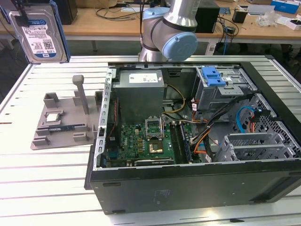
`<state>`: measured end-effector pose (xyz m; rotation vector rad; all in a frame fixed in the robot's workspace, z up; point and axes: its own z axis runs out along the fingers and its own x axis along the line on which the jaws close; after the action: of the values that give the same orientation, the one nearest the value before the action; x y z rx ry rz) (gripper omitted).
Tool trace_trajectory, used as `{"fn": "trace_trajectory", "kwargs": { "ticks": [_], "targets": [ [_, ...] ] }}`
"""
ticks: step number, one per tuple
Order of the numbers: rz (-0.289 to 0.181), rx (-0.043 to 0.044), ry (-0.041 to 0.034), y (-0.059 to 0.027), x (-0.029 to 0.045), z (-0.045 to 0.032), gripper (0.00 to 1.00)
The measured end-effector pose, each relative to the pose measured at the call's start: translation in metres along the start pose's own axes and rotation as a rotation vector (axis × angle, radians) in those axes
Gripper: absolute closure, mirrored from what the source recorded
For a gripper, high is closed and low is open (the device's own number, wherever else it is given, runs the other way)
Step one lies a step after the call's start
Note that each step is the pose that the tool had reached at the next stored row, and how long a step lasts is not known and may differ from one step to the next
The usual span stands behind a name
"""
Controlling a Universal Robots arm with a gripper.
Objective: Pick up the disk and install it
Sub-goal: 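Pick up the disk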
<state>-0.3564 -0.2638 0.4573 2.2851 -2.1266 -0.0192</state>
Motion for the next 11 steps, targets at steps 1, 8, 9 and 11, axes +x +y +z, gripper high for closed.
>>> {"fn": "trace_trajectory", "kwargs": {
  "ticks": [1,8,9,11],
  "targets": [
    [0.000,-0.0001,0.0000,0.0001,0.0000,-0.0045,0.63],
    [0.000,0.0000,0.0000,0.0005,0.0001,-0.0214,0.63],
    [0.000,0.0000,0.0000,0.0006,0.0001,-0.0240,0.63],
    [0.000,0.0000,0.0000,0.0007,0.0001,-0.0311,0.63]
  ]
}}
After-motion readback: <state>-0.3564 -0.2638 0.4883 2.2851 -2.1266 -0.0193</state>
